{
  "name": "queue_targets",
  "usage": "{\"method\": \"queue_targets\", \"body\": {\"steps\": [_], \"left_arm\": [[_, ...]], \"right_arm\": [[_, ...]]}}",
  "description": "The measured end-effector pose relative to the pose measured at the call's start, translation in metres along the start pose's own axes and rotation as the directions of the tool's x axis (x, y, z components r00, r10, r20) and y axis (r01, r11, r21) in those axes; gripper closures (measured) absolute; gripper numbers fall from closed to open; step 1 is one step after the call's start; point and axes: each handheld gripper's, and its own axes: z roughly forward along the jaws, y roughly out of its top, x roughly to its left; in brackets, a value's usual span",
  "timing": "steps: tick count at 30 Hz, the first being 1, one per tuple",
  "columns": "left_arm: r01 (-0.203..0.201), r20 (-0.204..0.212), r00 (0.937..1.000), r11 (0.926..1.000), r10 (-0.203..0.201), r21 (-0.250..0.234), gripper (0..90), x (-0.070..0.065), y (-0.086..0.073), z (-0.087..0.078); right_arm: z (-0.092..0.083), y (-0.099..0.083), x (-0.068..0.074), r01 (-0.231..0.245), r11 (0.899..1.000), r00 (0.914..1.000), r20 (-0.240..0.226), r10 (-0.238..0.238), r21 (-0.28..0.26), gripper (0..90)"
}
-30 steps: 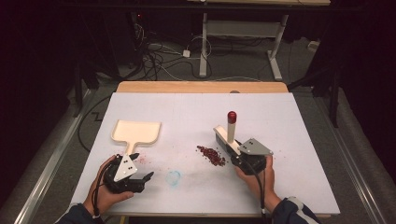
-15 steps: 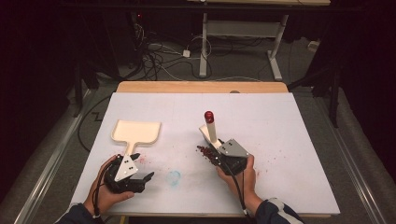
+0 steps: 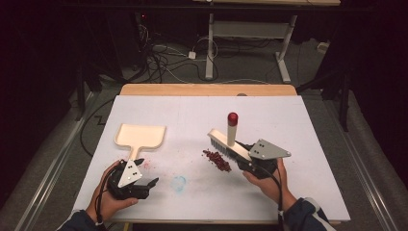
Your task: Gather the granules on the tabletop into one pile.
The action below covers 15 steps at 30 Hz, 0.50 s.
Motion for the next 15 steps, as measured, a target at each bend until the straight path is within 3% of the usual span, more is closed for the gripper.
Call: {"method": "queue_targets", "body": {"steps": [2,4,5,7,13,15], "left_arm": [[-0.003,-0.001,1.0,1.0,0.003,0.001,19.8,0.0,0.0,0.0],[-0.002,0.001,1.0,1.0,0.002,0.002,19.8,0.001,0.0,0.0],[-0.001,0.001,1.0,1.0,0.001,0.003,19.8,0.001,0.0,0.0],[-0.001,0.003,1.0,1.0,0.001,0.007,19.8,0.001,0.0,0.001],[-0.004,0.011,0.9999,0.9999,0.004,0.014,19.8,0.0,0.002,0.004],[-0.01,0.007,0.9999,0.9999,0.01,0.01,19.8,0.0,0.003,0.005]], "right_arm": [[-0.009,-0.003,-0.001,0.04,0.999,0.9925,-0.114,-0.042,-0.021,67.4],[-0.014,-0.008,-0.004,0.06,0.998,0.9715,-0.228,-0.066,-0.033,67.4],[-0.015,-0.01,-0.005,0.07,0.997,0.9636,-0.256,-0.077,-0.035,67.4],[-0.013,-0.016,-0.009,0.098,0.995,0.9384,-0.33,-0.103,-0.032,67.4],[0.016,-0.027,-0.021,0.14,0.99,0.8738,-0.472,-0.117,0.013,67.5],[0.029,-0.03,-0.027,0.111,0.994,0.857,-0.508,-0.089,0.014,67.6]]}}
